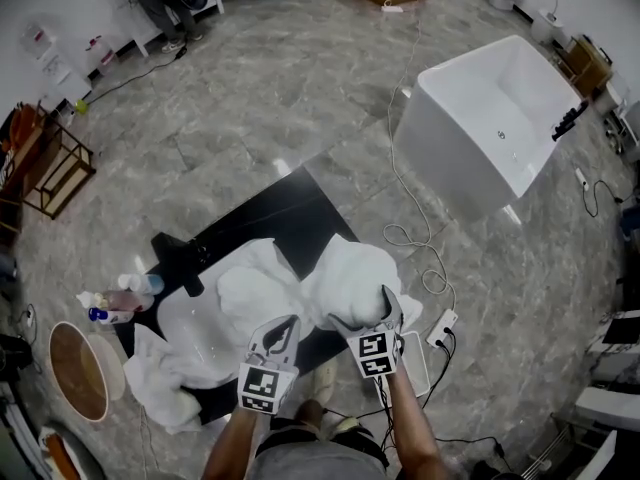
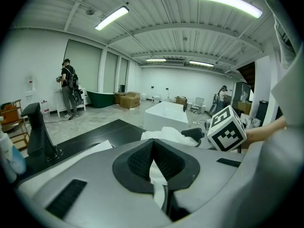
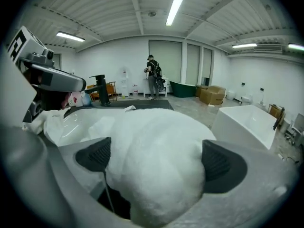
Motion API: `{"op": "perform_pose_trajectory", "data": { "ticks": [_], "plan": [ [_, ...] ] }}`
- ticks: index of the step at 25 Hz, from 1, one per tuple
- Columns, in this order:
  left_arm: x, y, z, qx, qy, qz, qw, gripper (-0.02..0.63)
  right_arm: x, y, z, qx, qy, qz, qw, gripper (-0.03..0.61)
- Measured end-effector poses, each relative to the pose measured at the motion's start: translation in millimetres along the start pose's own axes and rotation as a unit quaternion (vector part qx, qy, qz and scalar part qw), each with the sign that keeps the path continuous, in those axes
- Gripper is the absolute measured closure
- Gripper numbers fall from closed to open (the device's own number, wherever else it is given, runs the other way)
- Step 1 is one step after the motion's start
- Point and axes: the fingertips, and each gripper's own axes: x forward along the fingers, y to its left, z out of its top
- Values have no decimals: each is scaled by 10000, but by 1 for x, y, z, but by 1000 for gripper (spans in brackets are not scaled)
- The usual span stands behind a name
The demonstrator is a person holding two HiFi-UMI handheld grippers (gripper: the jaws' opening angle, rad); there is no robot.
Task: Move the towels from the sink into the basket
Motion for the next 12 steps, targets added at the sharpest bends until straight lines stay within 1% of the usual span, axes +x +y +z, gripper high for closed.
{"op": "perform_pose_trajectory", "data": {
  "ticks": [6,12],
  "plan": [
    [16,9,-8,-99,88,-13,9999,604,21,-2,-11,17,291,234,9993,-12],
    [25,12,-18,-193,169,-17,9997,604,31,-2,-19,-109,511,323,9981,-14]
  ]
}}
